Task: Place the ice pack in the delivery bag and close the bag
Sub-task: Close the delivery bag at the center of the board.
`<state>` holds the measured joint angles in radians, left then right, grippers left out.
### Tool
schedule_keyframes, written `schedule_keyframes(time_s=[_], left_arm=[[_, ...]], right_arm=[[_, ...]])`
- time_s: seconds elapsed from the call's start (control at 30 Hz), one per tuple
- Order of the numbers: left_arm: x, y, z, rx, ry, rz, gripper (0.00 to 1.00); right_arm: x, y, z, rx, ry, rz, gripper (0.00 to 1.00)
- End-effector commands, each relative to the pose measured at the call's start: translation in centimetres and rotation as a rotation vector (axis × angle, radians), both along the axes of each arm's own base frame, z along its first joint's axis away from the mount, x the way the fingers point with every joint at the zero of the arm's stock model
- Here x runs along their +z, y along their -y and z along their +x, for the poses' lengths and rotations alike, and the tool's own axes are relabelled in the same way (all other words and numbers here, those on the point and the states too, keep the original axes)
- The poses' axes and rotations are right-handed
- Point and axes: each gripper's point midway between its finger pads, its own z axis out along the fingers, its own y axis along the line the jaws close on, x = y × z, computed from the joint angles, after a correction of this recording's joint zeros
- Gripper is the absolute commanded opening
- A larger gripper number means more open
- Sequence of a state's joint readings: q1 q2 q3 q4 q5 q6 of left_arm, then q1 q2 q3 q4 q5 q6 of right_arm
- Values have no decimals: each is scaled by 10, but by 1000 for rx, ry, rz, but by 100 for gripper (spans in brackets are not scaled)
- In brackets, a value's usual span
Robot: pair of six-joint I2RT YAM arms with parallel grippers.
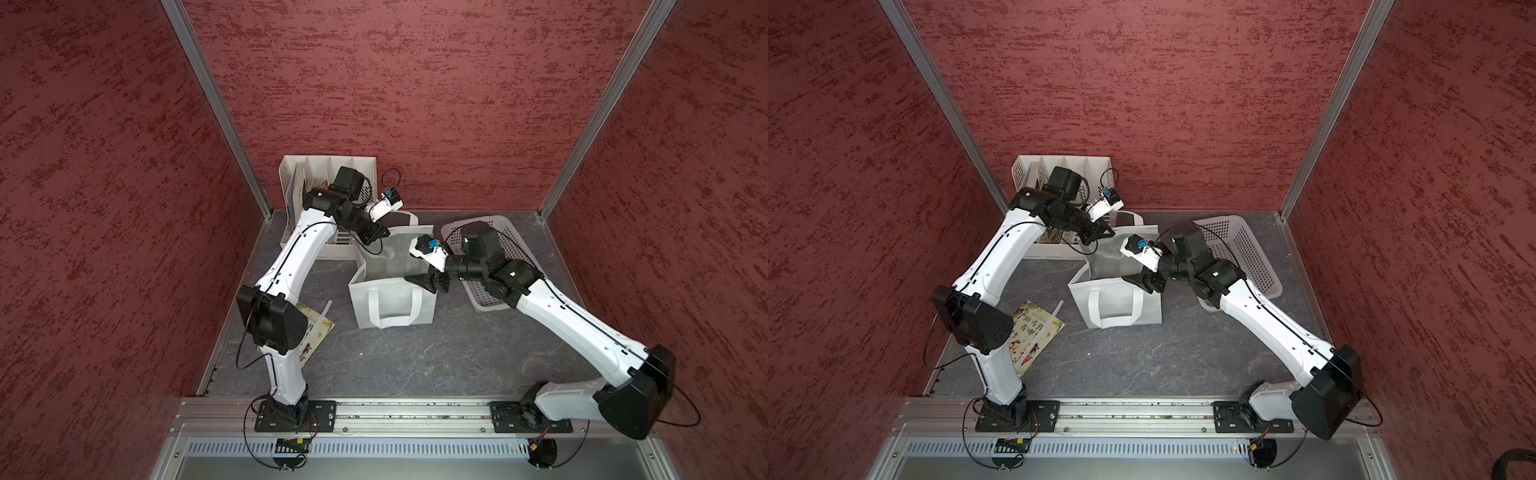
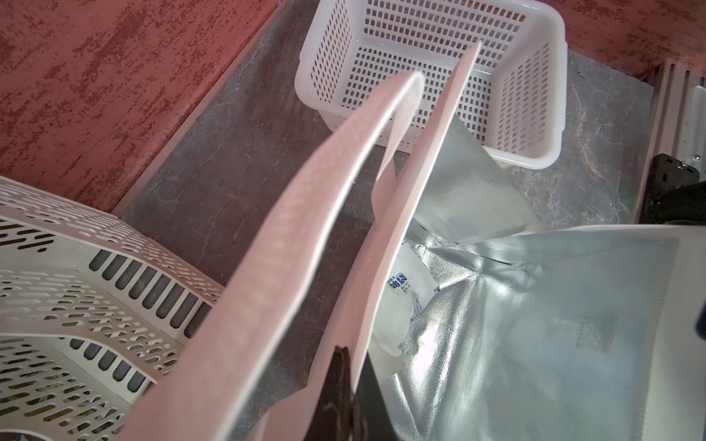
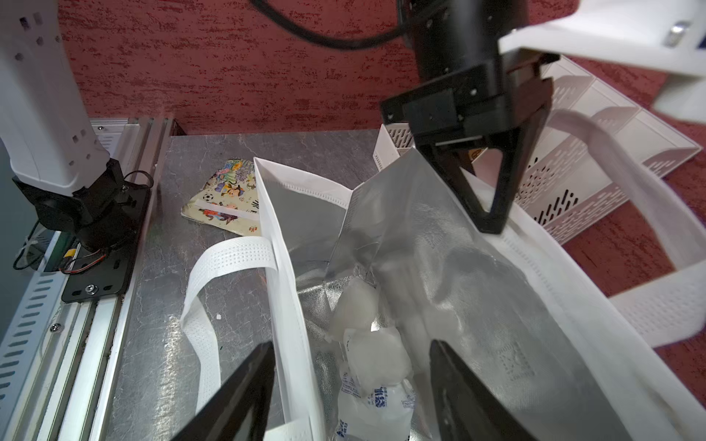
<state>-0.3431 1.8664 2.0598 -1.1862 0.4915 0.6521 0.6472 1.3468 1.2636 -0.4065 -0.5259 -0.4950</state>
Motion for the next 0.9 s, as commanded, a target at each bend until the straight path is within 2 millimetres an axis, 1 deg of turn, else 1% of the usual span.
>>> schedule_keyframes(time_s=[0.0,0.17,0.27,0.33,0.43,0.5,0.57,0.63,0.73,0.87], left_arm=[[16,2,-20,-33,-19,-46,0],[17,7,-35,-57,-28,-61,0],[17,7,-39,-55,-41,-65,0],[17,7,-41,-55,-48,-67,0],[19,8,-46,-61,-52,-70,0],[20,8,-48,-63,-50,-71,0],[20,8,-49,-65,-47,-71,0],[21,8,-48,-64,-42,-70,0],[23,8,-47,-64,-35,-74,0],[21,9,-47,-68,-40,-75,0]], right_arm=[[-2,3,-11,33,-6,-41,67],[-16,3,-15,50,-15,-93,65],[-14,2,-18,58,-16,-88,61],[-4,2,-24,73,3,-64,60],[23,7,-34,77,67,-1,62],[40,15,-42,68,123,29,66],[45,22,-49,75,151,27,72],[38,24,-53,89,142,-2,74],[16,23,-56,117,60,-62,73],[7,17,-51,125,38,-72,72]])
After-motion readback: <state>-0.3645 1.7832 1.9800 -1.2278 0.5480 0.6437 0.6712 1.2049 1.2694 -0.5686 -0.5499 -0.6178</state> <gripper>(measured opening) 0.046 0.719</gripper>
